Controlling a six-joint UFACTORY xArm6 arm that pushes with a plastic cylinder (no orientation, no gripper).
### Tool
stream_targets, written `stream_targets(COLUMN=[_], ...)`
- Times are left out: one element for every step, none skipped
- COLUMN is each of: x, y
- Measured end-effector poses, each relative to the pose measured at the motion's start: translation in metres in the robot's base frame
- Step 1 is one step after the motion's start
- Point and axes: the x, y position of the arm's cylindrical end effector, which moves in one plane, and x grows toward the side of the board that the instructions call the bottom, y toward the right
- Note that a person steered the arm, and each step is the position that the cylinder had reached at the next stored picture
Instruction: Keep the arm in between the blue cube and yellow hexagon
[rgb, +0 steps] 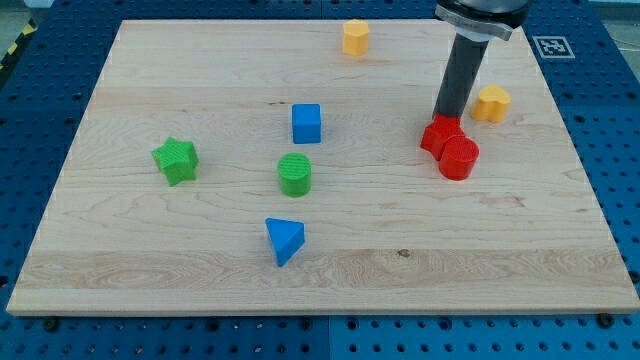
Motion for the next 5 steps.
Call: stream_targets(x=[-0.008,-0.015,-0.015,-0.025,-0.042], y=[-0.016,-0.03,-0.03,-0.031,-0.039])
